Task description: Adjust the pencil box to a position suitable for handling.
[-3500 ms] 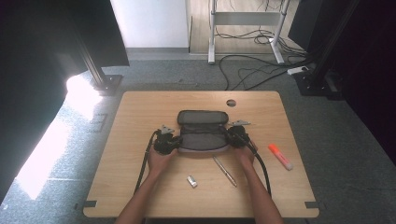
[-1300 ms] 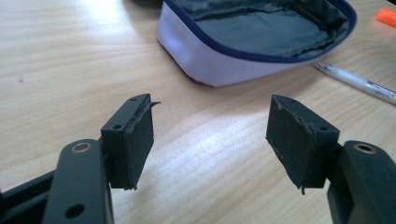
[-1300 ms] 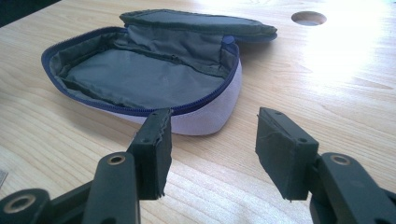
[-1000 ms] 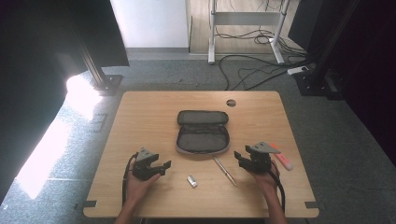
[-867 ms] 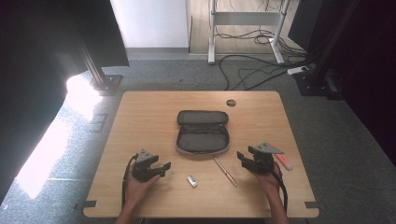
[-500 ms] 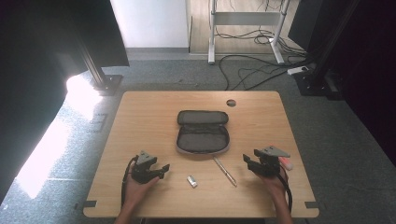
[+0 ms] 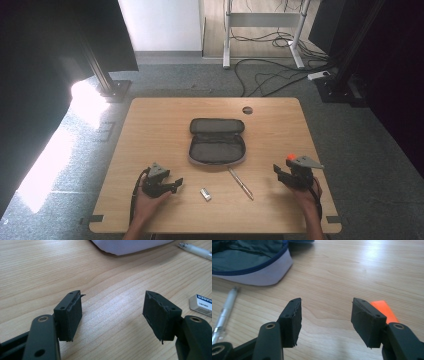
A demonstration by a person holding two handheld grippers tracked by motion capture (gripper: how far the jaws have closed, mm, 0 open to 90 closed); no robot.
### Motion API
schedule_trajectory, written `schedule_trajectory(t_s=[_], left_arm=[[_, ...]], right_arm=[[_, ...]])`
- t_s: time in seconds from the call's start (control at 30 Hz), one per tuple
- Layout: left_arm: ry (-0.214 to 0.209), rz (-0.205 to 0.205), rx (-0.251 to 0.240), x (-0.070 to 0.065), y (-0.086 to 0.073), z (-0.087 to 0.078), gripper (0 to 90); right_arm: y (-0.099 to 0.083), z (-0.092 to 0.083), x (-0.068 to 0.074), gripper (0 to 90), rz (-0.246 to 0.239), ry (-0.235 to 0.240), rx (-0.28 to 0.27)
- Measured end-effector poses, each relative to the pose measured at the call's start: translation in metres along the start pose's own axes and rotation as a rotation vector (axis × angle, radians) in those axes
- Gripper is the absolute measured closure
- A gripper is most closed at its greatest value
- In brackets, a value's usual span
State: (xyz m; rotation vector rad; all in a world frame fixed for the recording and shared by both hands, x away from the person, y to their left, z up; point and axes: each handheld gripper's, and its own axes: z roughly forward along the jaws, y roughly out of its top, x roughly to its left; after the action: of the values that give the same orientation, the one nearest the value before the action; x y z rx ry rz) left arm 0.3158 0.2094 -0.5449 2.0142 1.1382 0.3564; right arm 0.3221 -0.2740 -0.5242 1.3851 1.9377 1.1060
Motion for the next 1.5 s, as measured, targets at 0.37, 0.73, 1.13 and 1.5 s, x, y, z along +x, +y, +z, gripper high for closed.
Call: schedule_trajectory(t_s=[0.37, 0.73, 1.13, 1.5], left_arm=[[0.002, -0.006, 0.003, 0.001, -0.001, 0.0, 32.2], [0.009, -0.012, 0.003, 0.0, -0.002, -0.002, 32.2], [0.006, -0.002, 0.003, -0.002, -0.004, -0.004, 32.2], [0.007, 0.006, 0.002, -0.002, -0.003, -0.004, 32.3]], right_arm=[[-0.004, -0.004, -0.017, 41.3, 0.021, -0.03, 0.007], [-0.005, -0.009, -0.035, 41.3, 0.04, -0.049, 0.001], [-0.008, -0.015, -0.046, 41.3, 0.068, -0.082, -0.004], [-0.008, -0.018, -0.054, 41.4, 0.08, -0.094, -0.006]])
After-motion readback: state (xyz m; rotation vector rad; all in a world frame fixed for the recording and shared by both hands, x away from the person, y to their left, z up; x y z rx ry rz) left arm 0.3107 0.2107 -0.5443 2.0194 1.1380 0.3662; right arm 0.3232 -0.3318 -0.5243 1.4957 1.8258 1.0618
